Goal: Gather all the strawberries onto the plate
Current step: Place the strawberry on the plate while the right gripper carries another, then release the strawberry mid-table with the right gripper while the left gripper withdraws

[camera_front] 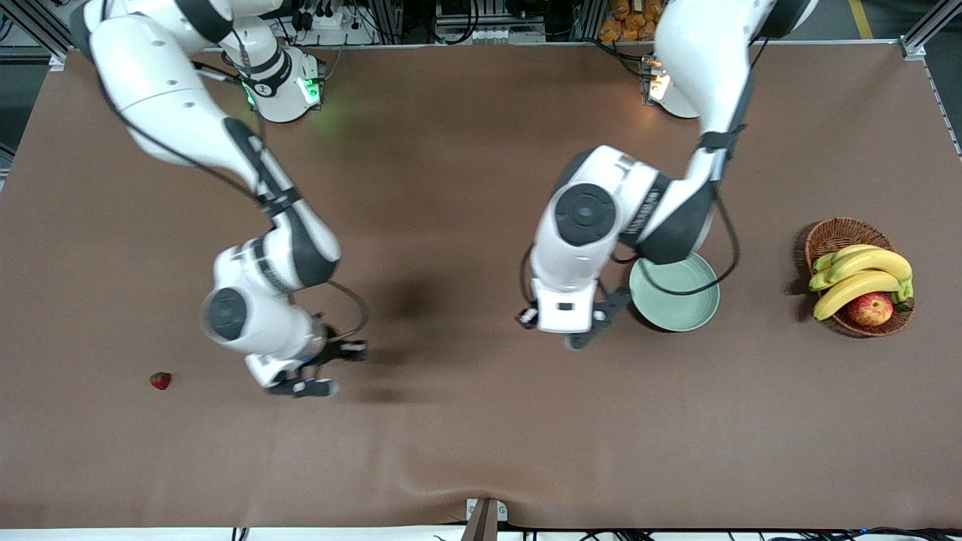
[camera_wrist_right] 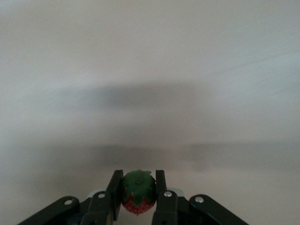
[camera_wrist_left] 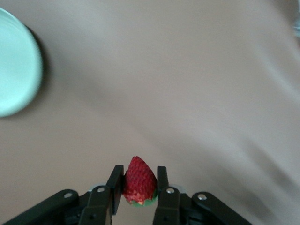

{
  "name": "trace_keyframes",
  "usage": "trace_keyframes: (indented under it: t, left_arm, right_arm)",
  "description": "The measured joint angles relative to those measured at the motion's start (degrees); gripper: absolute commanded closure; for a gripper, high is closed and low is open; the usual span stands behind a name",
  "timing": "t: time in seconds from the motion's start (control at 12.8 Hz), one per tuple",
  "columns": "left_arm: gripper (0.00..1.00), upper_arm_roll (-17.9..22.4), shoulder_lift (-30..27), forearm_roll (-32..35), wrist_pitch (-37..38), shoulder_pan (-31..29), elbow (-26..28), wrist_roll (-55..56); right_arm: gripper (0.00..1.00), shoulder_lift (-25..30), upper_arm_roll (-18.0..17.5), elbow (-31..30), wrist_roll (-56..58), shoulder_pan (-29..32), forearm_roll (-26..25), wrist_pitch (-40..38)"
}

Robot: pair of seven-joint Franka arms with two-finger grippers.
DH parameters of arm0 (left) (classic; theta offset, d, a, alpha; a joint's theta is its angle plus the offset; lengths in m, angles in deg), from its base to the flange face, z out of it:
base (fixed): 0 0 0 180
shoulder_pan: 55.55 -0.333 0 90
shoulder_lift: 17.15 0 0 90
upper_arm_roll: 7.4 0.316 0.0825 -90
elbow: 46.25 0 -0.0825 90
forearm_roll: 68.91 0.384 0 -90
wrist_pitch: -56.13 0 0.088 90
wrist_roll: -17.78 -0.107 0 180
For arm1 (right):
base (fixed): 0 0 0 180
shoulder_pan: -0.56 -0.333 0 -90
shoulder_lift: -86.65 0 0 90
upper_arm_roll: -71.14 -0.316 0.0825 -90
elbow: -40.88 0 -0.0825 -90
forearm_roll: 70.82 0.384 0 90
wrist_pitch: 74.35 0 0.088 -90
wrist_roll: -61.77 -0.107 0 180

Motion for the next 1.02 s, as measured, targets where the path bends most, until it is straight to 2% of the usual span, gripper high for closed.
trace_keyframes:
  t: [0.16, 0.31, 0.63, 0.7, 0.78, 0.86, 1.02]
  left_arm:
    - [1.00, 0.24, -6.57, 1.21, -0.33, -5.46, 11.98, -9.90]
    - [1.00, 0.26, -11.38, 1.55, -4.03, -11.05, 22.96, -17.57]
    - [1.00, 0.14, -12.99, 3.72, -16.75, -15.91, 37.77, -22.83]
    - [0.95, 0.11, -12.69, 3.77, -18.81, -16.86, 39.88, -24.31]
    - [0.85, 0.10, -12.20, 3.77, -20.40, -18.12, 41.37, -26.12]
    - [0.69, 0.09, -11.63, 3.78, -21.72, -19.42, 42.31, -27.76]
    - [0.00, 0.06, -10.47, 3.78, -23.17, -21.04, 43.08, -29.61]
  right_arm:
    - [1.00, -0.05, 0.10, -0.21, -6.45, -7.74, -0.03, 2.33]
    - [1.00, -0.47, 0.36, -0.47, -11.97, -13.85, -0.04, 6.51]
    - [1.00, -3.70, 0.80, -0.95, -20.40, -20.63, -0.04, 16.28]
    - [0.99, -4.89, 1.00, -0.99, -21.60, -21.67, -0.04, 18.73]
    - [0.61, -6.07, 1.73, -1.01, -22.23, -22.85, -0.04, 20.92]
    - [0.01, -6.96, 2.87, -1.01, -22.63, -24.05, -0.04, 22.07]
    - [0.00, -7.63, 4.56, -1.00, -22.90, -25.58, -0.04, 22.81]
